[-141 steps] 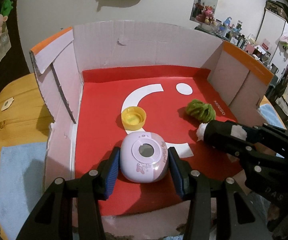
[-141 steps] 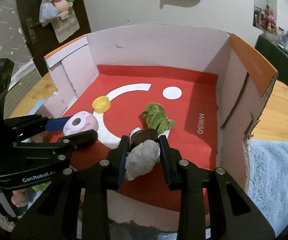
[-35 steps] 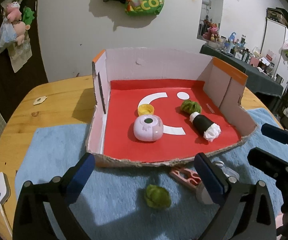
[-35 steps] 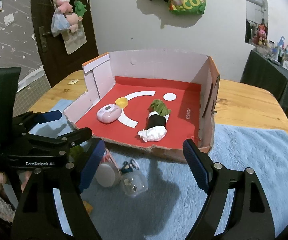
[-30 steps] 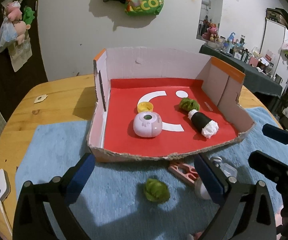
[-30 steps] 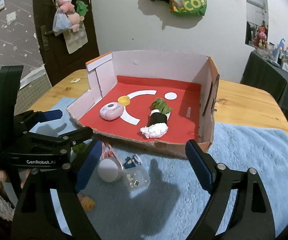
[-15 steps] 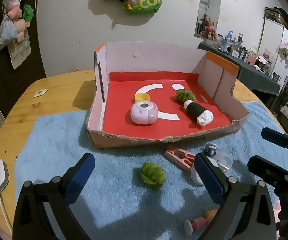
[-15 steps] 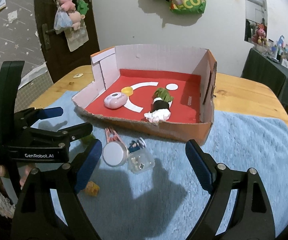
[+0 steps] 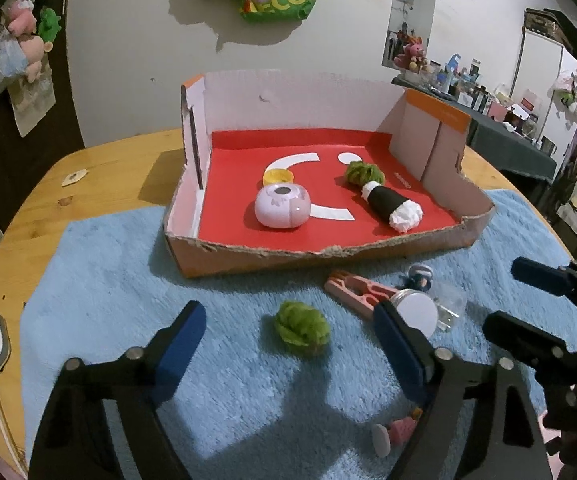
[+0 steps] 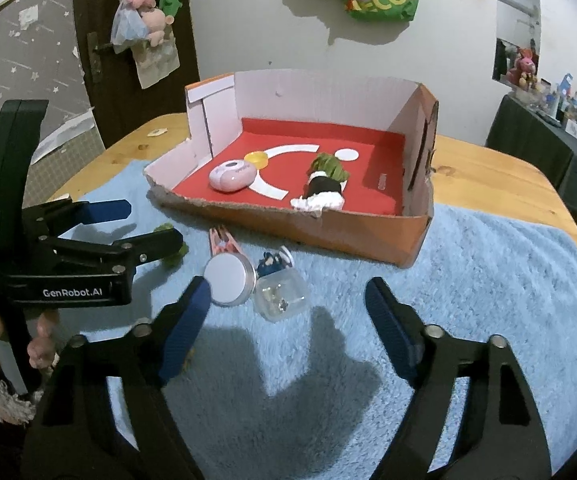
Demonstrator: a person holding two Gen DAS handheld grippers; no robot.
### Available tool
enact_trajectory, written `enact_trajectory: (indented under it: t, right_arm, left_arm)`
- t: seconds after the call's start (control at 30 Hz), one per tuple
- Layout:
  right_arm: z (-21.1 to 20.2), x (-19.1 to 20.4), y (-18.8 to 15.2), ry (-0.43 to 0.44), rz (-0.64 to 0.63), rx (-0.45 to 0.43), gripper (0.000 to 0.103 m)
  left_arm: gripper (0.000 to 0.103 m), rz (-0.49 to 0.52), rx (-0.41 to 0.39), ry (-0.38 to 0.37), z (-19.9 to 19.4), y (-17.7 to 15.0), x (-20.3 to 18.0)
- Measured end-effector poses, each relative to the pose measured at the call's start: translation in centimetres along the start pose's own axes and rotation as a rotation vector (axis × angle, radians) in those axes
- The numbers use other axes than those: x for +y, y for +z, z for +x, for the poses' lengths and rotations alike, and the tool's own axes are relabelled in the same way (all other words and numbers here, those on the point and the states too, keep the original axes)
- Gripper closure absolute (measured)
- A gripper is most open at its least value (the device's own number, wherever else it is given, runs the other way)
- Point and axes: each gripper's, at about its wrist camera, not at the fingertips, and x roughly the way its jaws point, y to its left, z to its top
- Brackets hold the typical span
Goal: Organize objects
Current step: 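Withdraw both open grippers from the box back toward the towel, then grasp green pom-pom with left gripper while right gripper grasps clear plastic container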
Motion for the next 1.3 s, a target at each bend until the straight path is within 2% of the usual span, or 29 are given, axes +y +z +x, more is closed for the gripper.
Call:
enact_trajectory:
  t: [0.2,0.37,0.57,0.67,0.73,0.8,1.03,1.13,1.3]
  right_arm:
    - [1.0,-0.2,-0.5,0.008,0.004,0.032,0.045]
    - [1.9,-0.3,-0.9,0.013,0.001,0.054,0.052]
    - [2.8,-0.3,-1.1,0.012,-0.008,0.074,0.053]
    - [3.2,-0.2,-1.1,0.011,-0.016,0.079,0.054]
    - [3.5,-0.2,-1.1,0.013,-0.018,0.083,0.054]
    - [3.8,-0.1,-1.0,0.011,-0.024,0.085,0.06]
    - [4.7,0.1,-0.7,0.014,-0.034,0.091,0.065]
    - [4.8,0.2,-0.6,0.012,-0.037,0.089,0.065]
    - [4.6,0.0,-0.7,0.015,-0.026,0.087,0.065]
  left_arm:
    - [0.033,0.008,0.024,-0.015,0.7,-0.4,-0.1]
    - [0.035,0.008,0.039,-0.023,1.2,-0.7,-0.1]
    - [0.035,0.01,0.048,-0.025,1.6,-0.9,-0.1]
    - [0.041,0.009,0.059,-0.032,1.9,-1.0,-0.1]
    - [0.041,0.005,0.065,-0.032,2.1,-1.1,0.0]
    - [0.045,0.005,0.066,-0.029,2.2,-1.2,0.0]
    - [0.058,-0.003,0.062,-0.033,2.3,-1.0,0.2]
    - [0.072,-0.01,0.06,-0.044,2.2,-1.0,0.3]
    - [0.073,-0.012,0.058,-0.051,2.0,-1.0,0.3]
